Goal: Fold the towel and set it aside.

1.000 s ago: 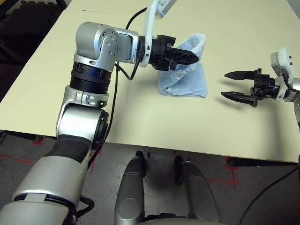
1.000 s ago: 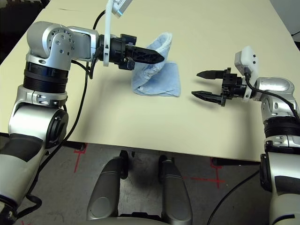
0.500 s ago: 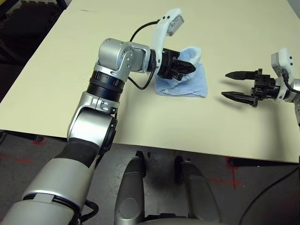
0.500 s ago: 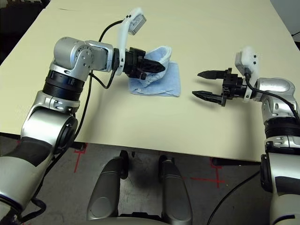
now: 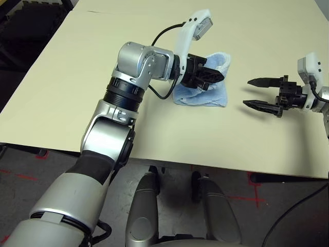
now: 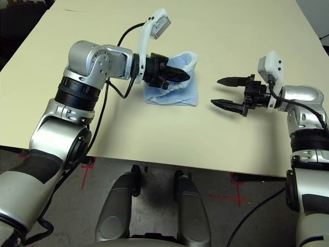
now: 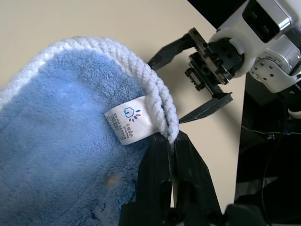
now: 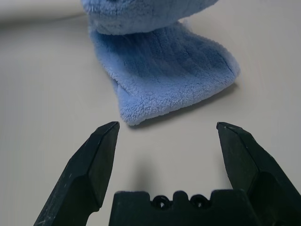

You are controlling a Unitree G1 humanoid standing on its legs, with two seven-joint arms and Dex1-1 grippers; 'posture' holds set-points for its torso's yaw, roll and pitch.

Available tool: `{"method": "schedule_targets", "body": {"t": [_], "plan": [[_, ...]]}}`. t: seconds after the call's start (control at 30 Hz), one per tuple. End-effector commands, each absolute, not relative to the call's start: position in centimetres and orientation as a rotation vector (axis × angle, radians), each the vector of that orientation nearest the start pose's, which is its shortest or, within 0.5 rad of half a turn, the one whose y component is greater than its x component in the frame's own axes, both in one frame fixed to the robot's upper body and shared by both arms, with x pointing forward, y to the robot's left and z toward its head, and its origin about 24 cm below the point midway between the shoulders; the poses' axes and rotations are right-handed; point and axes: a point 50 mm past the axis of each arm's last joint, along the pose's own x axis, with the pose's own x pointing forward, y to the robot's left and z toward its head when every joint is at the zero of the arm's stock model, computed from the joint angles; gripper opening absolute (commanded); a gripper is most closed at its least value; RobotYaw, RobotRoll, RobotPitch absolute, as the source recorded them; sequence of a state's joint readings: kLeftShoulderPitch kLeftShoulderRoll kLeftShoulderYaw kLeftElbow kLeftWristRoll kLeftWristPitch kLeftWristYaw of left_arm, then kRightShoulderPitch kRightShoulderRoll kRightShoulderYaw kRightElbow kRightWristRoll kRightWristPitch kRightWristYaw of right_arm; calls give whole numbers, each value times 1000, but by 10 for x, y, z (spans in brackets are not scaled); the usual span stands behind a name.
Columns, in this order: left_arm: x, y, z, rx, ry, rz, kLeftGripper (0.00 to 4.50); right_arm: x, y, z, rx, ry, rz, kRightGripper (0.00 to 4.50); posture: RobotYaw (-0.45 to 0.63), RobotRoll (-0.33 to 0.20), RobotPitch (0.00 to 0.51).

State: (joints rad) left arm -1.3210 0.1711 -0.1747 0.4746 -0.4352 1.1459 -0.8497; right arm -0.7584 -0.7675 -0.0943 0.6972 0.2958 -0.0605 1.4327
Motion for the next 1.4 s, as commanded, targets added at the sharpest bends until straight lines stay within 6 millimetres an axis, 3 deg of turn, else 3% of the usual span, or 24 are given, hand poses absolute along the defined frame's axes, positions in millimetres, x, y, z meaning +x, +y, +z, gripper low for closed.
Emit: {"method": "schedule_targets", "body": {"t": [0.03, 0.3, 0.43, 0.63, 0.87, 1.0, 1.3, 1.4], "plan": [[340, 8, 252, 53, 485, -1287, 1404, 323, -284, 194, -419, 3, 1056, 4500, 22, 0, 250], [339, 7, 255, 45, 417, -1329, 4472, 324, -283, 195, -422, 0, 1060, 4500, 23, 0, 251], [342, 15, 264, 27, 376, -1335, 4472, 326, -281, 197, -423, -6, 1063, 4500, 30, 0, 252], [351, 75, 290, 36, 17, -1382, 4472, 338, -266, 210, -374, -90, 1083, 4500, 39, 0, 256], [359, 135, 264, 154, 14, -1395, 4472, 348, -246, 213, -337, -133, 1155, 4500, 65, 0, 257], [362, 149, 258, 215, -26, -1417, 4500, 350, -242, 213, -351, -146, 1185, 3546, 64, 0, 256], [364, 150, 241, 303, -62, -1469, 4500, 353, -235, 211, -363, -129, 1233, 183, 61, 0, 262], [365, 148, 241, 291, -84, -1462, 4500, 353, -233, 212, -365, -130, 1241, 24, 63, 0, 261]]}}
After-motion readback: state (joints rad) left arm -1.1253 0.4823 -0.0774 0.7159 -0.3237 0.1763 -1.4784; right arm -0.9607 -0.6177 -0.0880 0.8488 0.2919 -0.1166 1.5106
